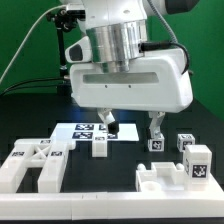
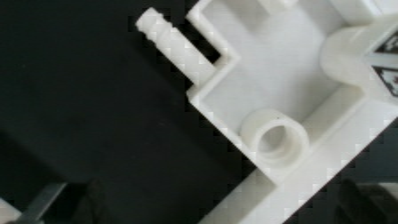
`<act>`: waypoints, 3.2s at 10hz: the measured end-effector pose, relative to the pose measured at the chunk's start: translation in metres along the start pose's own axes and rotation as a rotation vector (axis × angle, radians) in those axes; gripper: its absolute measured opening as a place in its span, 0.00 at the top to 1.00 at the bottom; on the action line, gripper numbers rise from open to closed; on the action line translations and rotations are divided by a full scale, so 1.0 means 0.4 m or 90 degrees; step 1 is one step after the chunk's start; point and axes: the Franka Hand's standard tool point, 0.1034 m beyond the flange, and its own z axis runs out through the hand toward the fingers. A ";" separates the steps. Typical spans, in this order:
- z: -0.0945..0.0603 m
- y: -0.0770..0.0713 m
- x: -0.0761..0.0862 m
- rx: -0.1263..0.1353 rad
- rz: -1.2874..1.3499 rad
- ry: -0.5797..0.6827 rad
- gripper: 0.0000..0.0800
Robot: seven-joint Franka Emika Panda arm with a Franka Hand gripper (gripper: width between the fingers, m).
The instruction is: Assemble chair
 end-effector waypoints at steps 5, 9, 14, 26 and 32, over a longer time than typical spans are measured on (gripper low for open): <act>0.057 0.133 -0.051 -0.039 -0.319 0.016 0.19; 0.068 0.155 -0.058 -0.053 -0.428 -0.006 0.19; 0.075 0.231 -0.119 -0.145 -0.427 -0.216 0.19; 0.153 0.330 -0.175 -0.311 -0.371 -0.600 0.19; 0.169 0.338 -0.195 -0.318 -0.363 -0.611 0.42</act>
Offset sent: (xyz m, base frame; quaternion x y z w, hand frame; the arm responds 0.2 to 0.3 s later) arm -0.0546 -0.0195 -0.0141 -0.0674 0.0128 -0.2864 0.9556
